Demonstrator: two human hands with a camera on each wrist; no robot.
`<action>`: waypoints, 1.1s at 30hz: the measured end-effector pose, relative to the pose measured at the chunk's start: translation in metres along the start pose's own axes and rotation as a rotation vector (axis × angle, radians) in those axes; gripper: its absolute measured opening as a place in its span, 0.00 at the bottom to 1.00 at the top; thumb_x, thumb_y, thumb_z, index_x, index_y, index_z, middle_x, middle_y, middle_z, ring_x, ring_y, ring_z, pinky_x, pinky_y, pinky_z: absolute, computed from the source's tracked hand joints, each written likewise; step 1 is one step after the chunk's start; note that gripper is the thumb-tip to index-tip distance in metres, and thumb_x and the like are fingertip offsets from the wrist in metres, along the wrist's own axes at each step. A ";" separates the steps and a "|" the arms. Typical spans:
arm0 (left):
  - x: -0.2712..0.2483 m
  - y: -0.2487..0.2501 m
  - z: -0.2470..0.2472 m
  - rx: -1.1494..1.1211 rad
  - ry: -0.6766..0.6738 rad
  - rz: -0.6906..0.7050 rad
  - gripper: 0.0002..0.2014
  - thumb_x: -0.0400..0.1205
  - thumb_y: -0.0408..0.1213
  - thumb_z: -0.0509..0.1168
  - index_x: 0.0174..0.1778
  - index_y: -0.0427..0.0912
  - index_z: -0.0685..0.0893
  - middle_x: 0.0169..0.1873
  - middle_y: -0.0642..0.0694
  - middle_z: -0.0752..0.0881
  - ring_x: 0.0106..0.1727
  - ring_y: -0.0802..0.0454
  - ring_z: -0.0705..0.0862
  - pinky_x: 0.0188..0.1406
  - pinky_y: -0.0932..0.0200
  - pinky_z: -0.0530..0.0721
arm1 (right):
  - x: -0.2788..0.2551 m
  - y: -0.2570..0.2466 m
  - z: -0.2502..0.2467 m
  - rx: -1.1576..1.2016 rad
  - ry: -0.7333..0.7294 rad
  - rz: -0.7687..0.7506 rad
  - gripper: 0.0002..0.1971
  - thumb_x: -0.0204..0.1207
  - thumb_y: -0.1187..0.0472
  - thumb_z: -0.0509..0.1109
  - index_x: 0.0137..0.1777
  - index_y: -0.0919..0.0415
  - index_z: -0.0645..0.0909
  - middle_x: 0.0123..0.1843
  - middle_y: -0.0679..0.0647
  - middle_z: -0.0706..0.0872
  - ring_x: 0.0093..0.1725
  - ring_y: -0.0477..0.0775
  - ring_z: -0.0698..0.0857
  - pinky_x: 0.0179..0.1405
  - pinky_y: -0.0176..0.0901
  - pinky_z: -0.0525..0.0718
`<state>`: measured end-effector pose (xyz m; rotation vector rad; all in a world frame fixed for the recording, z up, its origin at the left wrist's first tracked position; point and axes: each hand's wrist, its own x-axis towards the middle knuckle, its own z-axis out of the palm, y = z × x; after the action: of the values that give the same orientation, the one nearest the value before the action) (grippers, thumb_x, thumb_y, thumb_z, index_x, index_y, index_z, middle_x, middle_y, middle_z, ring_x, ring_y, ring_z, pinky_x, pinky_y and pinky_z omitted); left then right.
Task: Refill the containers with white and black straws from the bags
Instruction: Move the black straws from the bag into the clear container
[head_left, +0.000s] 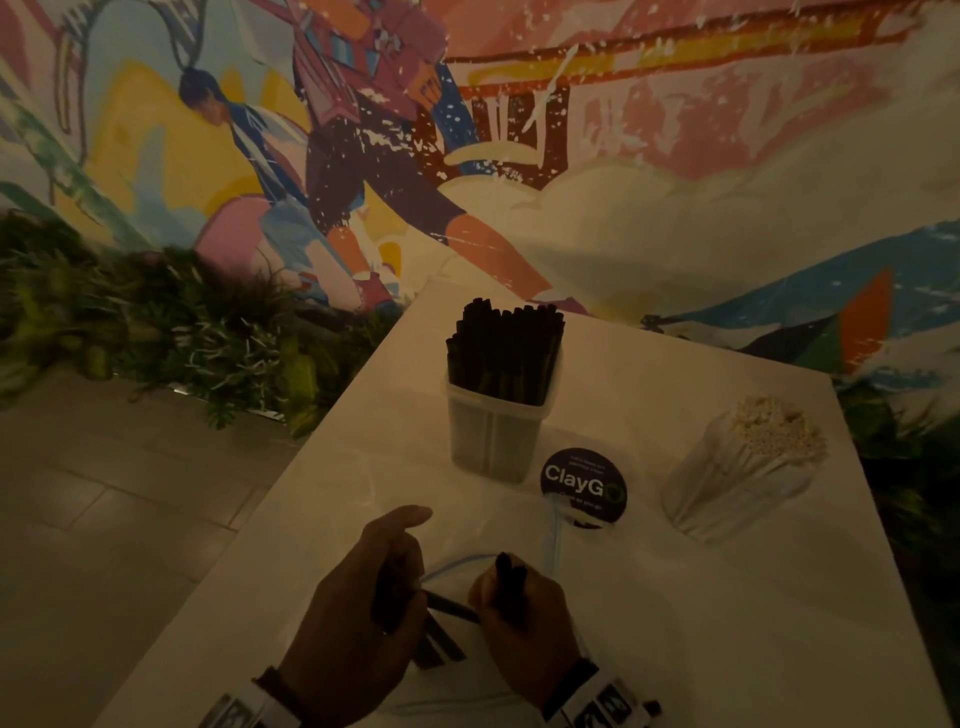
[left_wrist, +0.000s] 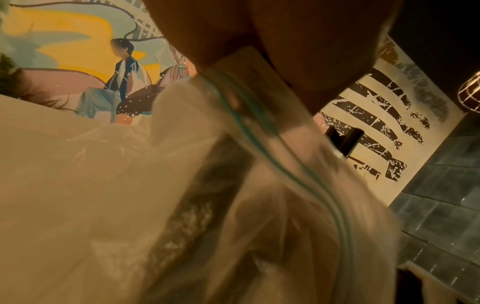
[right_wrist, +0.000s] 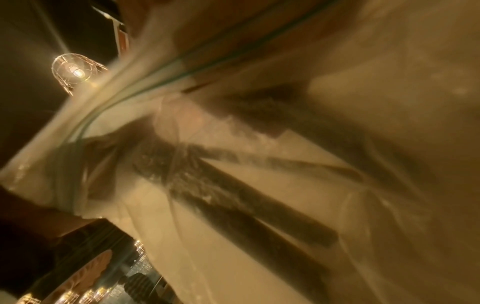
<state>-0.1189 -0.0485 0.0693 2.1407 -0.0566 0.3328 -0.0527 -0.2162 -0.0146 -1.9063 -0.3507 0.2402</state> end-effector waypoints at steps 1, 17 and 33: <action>0.000 -0.001 0.000 0.005 -0.001 -0.001 0.49 0.69 0.17 0.72 0.66 0.78 0.64 0.41 0.57 0.81 0.26 0.56 0.80 0.27 0.74 0.77 | 0.000 -0.001 0.000 -0.014 -0.008 0.006 0.07 0.70 0.50 0.58 0.33 0.42 0.75 0.33 0.52 0.82 0.36 0.58 0.83 0.40 0.64 0.82; -0.001 -0.005 0.000 0.006 -0.012 -0.092 0.28 0.73 0.25 0.71 0.52 0.68 0.77 0.35 0.56 0.82 0.26 0.58 0.78 0.26 0.68 0.77 | 0.034 -0.146 -0.077 0.772 0.141 -0.399 0.12 0.52 0.76 0.64 0.28 0.57 0.74 0.23 0.58 0.75 0.22 0.54 0.76 0.22 0.38 0.73; -0.005 -0.008 -0.001 -0.047 -0.023 -0.111 0.23 0.75 0.25 0.69 0.50 0.63 0.79 0.30 0.58 0.80 0.23 0.60 0.74 0.25 0.62 0.75 | 0.165 -0.120 -0.067 0.248 0.365 -0.251 0.10 0.71 0.76 0.69 0.41 0.59 0.79 0.39 0.44 0.84 0.44 0.42 0.84 0.58 0.50 0.84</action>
<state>-0.1225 -0.0435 0.0627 2.0921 0.0405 0.2397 0.1086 -0.1769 0.1218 -1.6023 -0.2935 -0.2209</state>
